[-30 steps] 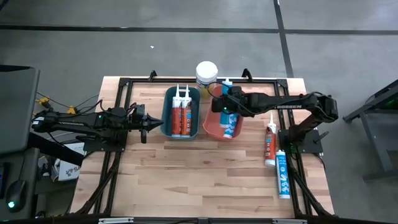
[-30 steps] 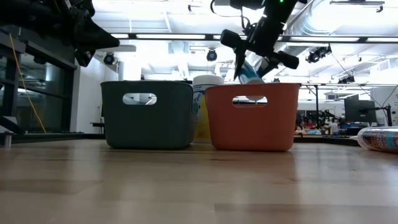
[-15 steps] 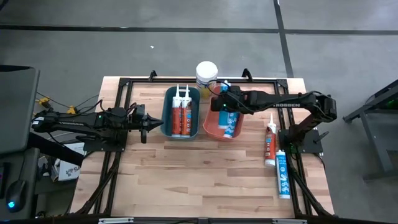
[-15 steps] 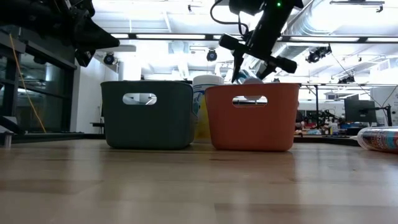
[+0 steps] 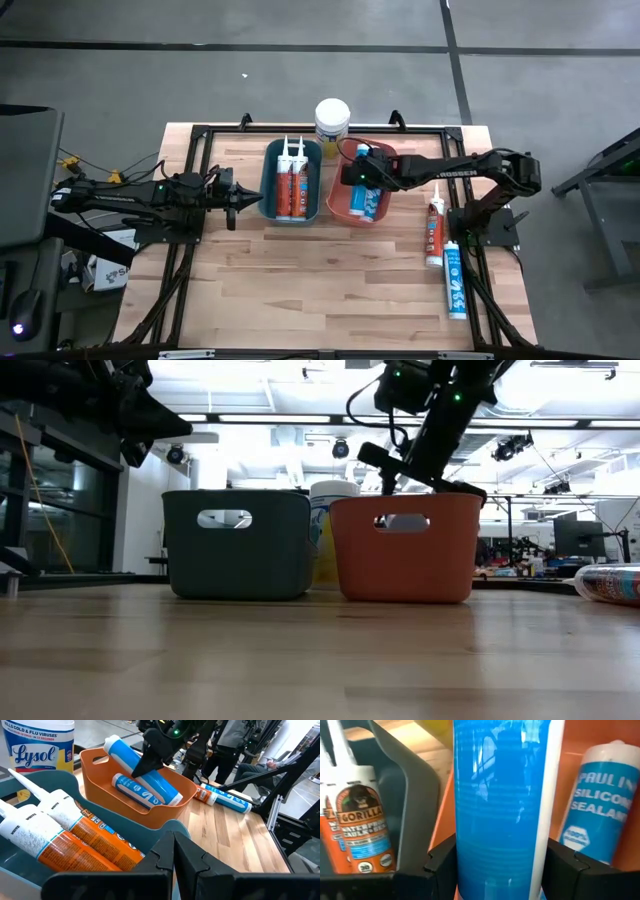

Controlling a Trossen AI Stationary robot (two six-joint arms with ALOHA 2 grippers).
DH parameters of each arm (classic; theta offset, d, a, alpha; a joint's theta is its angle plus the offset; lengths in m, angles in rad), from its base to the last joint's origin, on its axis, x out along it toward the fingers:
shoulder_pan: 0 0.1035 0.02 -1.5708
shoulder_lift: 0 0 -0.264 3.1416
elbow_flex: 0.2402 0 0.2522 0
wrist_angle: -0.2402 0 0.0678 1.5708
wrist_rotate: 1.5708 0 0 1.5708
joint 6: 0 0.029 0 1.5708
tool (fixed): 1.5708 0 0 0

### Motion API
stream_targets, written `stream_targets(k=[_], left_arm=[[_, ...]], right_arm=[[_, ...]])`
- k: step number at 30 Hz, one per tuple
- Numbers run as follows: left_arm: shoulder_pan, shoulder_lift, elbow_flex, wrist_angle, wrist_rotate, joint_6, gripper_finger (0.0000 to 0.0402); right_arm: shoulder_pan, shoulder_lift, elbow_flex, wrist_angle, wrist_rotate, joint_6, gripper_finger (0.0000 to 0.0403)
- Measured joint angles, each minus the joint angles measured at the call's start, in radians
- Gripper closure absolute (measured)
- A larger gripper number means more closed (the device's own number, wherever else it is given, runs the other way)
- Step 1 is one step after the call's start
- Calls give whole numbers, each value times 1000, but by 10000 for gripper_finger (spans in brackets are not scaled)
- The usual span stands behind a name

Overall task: Pick & place silicon tubes, Sealant and Lysol wipes
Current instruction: Put the top blue sealant into the orange bin, then put the blue sealant into the orange bin

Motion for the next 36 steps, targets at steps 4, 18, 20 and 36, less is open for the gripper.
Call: stream_targets(k=[4, 18, 20, 36], left_arm=[[0, 0, 0, 0, 0, 0, 401], [0, 0, 0, 0, 0, 0, 401], [0, 0, 0, 0, 0, 0, 401], [0, 0, 0, 0, 0, 0, 401]], right_arm=[[0, 0, -4, -12, 8, 0, 195], [0, -2, -4, -33, 8, -11, 146], [0, -2, -4, -35, 8, -12, 145], [22, -5, 107, -181, 14, -186, 140]])
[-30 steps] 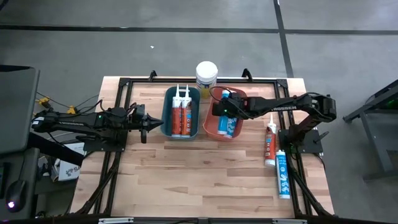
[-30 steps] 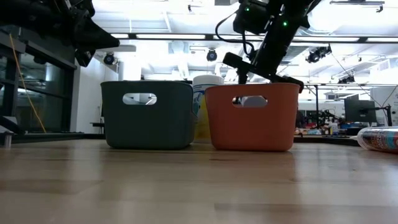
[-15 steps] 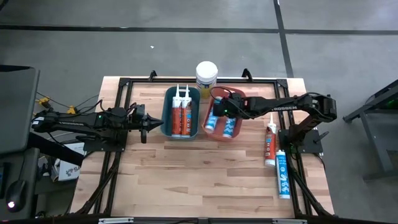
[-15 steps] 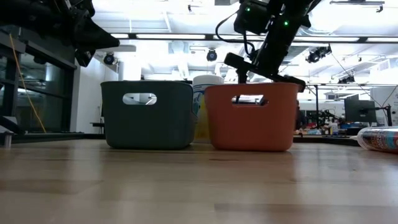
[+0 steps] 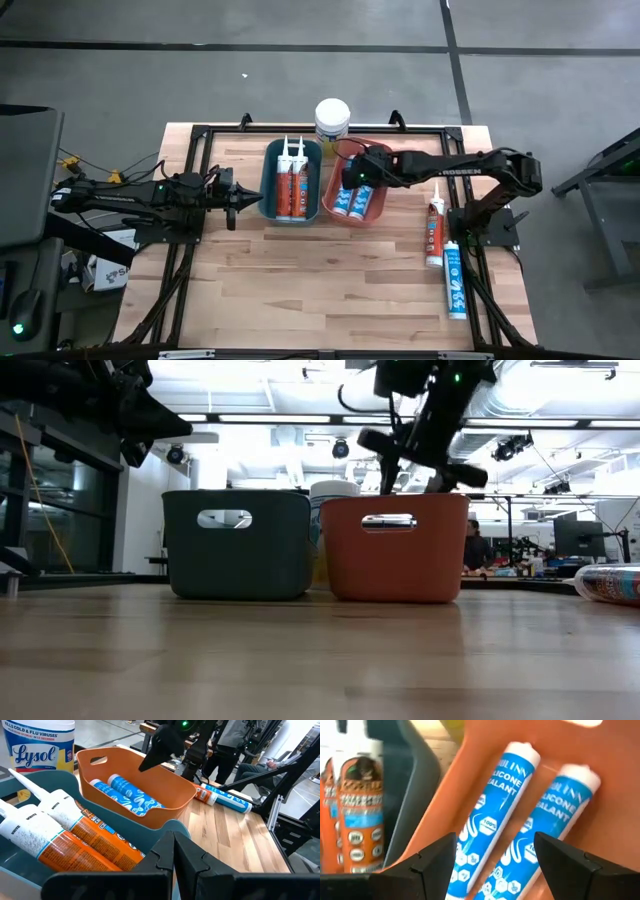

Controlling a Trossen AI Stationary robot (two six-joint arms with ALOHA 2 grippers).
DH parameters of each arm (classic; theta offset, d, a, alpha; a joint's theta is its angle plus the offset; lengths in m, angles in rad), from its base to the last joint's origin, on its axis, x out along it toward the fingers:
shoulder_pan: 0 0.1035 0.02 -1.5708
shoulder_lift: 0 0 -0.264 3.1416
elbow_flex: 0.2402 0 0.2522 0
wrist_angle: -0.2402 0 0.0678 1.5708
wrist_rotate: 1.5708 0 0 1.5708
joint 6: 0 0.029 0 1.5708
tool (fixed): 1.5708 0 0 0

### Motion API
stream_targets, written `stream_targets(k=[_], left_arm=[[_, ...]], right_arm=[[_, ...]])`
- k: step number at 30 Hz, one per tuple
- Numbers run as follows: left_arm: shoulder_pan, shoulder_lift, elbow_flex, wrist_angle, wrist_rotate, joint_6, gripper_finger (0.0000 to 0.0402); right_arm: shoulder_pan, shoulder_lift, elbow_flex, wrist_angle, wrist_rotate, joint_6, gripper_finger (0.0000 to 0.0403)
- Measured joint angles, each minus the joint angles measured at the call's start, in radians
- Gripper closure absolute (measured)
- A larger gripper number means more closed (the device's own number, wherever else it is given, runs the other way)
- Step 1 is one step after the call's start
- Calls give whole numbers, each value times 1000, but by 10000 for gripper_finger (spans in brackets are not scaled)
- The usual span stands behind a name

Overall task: Pick & place silicon tubes, Sealant and Lysol wipes
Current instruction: Put the blue sealant into the orange bin

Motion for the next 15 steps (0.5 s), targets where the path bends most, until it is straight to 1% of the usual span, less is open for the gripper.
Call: stream_targets(k=[4, 8, 11, 15], left_arm=[[0, 0, 0, 0, 0, 0, 401], [0, 0, 0, 0, 0, 0, 401], [0, 0, 0, 0, 0, 0, 401], [0, 0, 0, 0, 0, 0, 401]], right_arm=[[30, 0, 95, -134, 7, -81, 140], [80, 0, 217, -353, 5, -136, 140], [140, 0, 303, -563, -4, -131, 140], [247, 0, 373, -836, -41, -46, 140]])
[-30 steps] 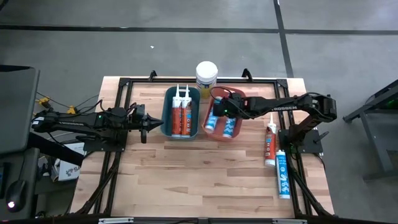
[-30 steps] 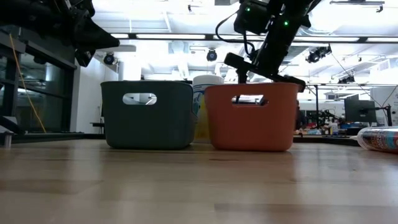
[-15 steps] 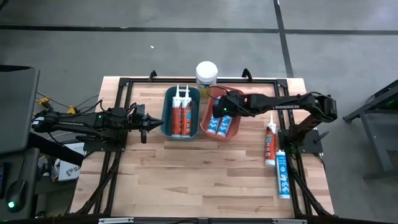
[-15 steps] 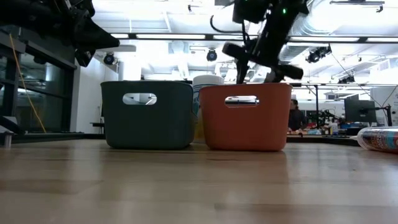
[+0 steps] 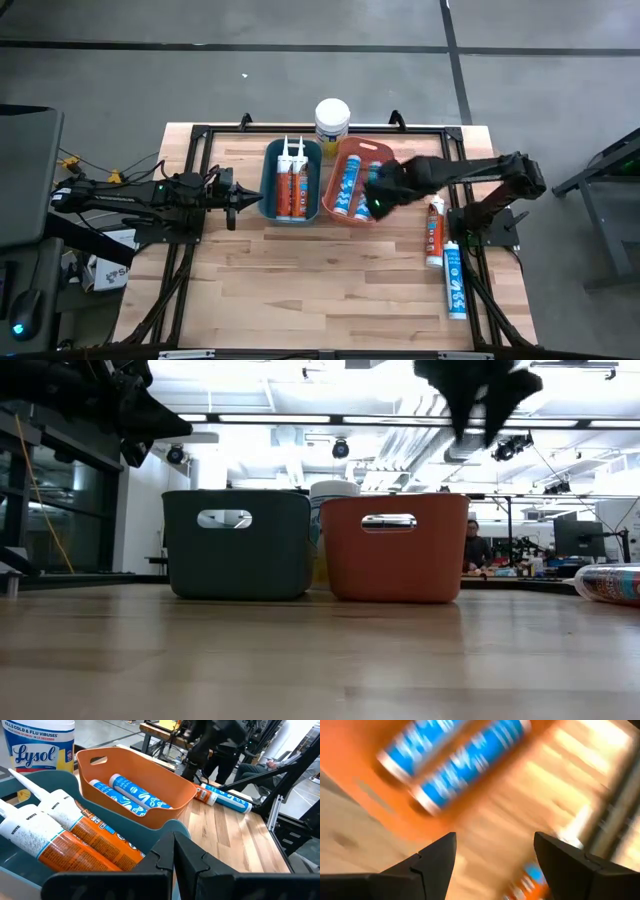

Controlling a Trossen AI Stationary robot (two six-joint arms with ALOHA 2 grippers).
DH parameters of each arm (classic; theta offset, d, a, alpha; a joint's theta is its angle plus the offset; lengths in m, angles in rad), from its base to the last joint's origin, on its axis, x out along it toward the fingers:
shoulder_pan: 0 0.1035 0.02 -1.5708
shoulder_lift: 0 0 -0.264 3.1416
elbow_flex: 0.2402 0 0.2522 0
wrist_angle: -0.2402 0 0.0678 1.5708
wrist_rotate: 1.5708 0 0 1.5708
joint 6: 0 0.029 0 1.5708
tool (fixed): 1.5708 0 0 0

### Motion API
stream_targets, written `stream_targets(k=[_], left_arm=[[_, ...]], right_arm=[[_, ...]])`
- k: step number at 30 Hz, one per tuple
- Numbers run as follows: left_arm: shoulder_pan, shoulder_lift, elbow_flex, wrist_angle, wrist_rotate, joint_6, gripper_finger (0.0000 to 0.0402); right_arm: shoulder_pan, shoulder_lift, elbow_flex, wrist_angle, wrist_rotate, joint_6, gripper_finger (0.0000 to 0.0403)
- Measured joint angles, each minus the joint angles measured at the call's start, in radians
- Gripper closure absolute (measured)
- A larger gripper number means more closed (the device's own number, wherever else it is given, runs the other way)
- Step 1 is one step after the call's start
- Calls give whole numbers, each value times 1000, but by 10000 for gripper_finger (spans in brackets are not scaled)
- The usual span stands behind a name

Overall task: Pick & place silicon tubes, Sealant and Lysol wipes
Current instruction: Put the blue sealant into the orange bin

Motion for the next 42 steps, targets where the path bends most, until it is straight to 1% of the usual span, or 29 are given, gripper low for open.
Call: stream_targets(k=[1, 2, 4, 10, 13, 16, 20, 23, 26, 31, 33, 37, 42], left_arm=[[0, 0, 0, 0, 0, 0, 401], [0, 0, 0, 0, 0, 0, 401], [0, 0, 0, 0, 0, 0, 401], [0, 0, 0, 0, 0, 0, 401], [0, 0, 0, 0, 0, 0, 401], [0, 0, 0, 0, 0, 0, 401], [0, 0, 0, 0, 0, 0, 401], [0, 0, 0, 0, 0, 0, 401], [0, 0, 0, 0, 0, 0, 401], [0, 0, 0, 0, 0, 0, 401], [0, 0, 0, 0, 0, 0, 401], [0, 0, 0, 0, 0, 0, 401], [0, 0, 0, 0, 0, 0, 401]], right_arm=[[32, 0, 5, -45, -2, 35, 140], [67, -2, 2, -52, -3, 63, 140], [138, -30, -41, -19, -27, 93, 140], [347, -42, -182, 19, -86, 306, 140], [429, -43, -268, 79, -146, 398, 140], [475, -43, -352, 194, -223, 456, 140], [508, -43, -454, 346, -332, 509, 140], [522, -43, -521, 466, -381, 524, 140], [531, -42, -584, 558, -391, 551, 140], [527, 5, -636, 713, -354, 552, 140], [520, 35, -634, 743, -341, 532, 140], [494, 81, -610, 744, -346, 491, 140], [464, 119, -557, 667, -382, 448, 140]])
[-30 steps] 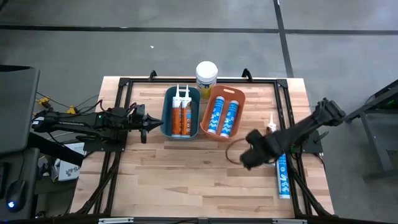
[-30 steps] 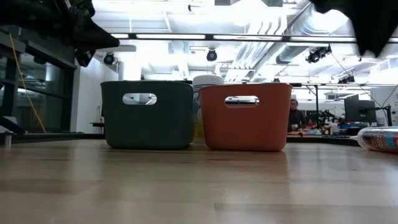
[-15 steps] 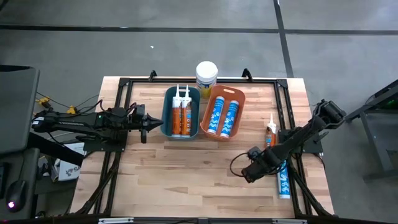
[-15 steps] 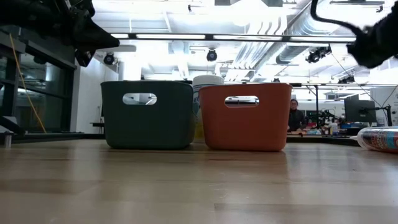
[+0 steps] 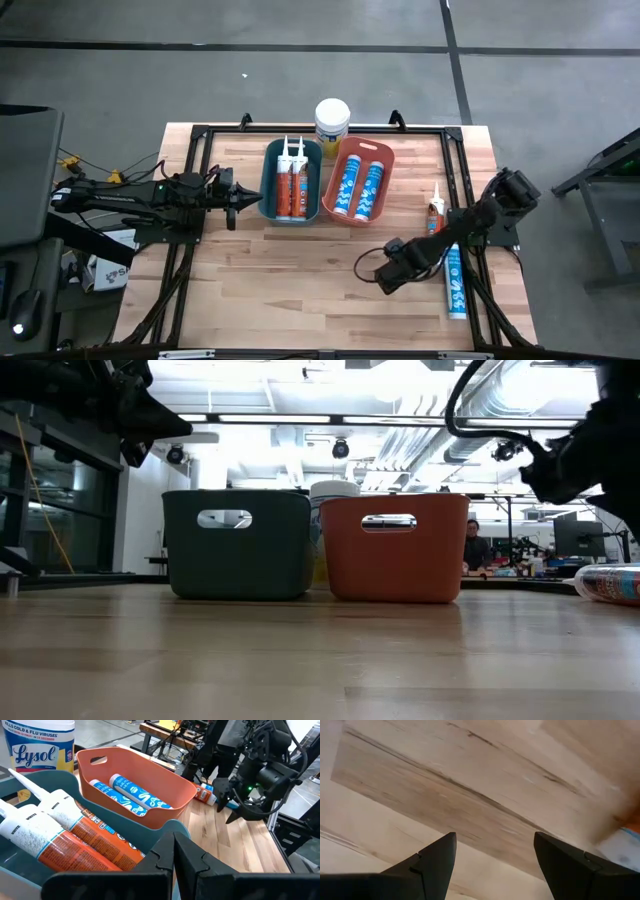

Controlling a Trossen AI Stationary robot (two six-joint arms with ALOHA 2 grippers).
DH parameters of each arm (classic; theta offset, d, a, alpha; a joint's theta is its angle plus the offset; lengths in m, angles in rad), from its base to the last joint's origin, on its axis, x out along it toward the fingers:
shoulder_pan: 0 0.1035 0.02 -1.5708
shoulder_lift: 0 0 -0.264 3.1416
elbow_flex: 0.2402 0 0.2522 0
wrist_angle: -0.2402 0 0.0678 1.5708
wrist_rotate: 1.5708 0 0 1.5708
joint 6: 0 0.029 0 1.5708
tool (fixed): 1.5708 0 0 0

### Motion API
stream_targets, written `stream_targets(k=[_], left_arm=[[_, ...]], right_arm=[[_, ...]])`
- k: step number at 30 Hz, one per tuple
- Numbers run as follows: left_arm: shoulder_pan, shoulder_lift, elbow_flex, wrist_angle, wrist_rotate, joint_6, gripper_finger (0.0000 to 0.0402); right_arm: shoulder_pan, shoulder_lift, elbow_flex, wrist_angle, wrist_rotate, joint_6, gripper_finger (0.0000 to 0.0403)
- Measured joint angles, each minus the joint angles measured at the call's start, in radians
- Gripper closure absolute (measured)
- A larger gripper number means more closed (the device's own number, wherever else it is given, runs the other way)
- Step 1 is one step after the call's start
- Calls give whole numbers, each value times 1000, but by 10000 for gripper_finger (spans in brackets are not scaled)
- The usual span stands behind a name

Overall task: Pick & place silicon tubes, Sealant and Lysol wipes
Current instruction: Put the blue sealant into the orange bin

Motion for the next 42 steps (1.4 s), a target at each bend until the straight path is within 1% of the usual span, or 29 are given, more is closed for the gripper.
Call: stream_targets(k=[4, 8, 12, 16, 20, 27, 38, 42], left_arm=[[0, 0, 0, 0, 0, 0, 401], [0, 0, 0, 0, 0, 0, 401], [0, 0, 0, 0, 0, 0, 401], [0, 0, 0, 0, 0, 0, 401], [0, 0, 0, 0, 0, 0, 401], [0, 0, 0, 0, 0, 0, 401], [0, 0, 0, 0, 0, 0, 401], [0, 0, 0, 0, 0, 0, 401]], right_arm=[[-3, 20, 66, -129, -3, -9, 140], [-9, 43, 141, -258, 16, -10, 140], [-17, 67, 189, -385, 15, -1, 140], [-7, 70, 197, -547, 11, 63, 140], [29, 70, 197, -650, -5, 149, 140], [106, 70, 198, -671, -24, 284, 140], [235, 70, 179, -679, -149, 459, 140], [277, 70, 135, -611, -200, 517, 140]])
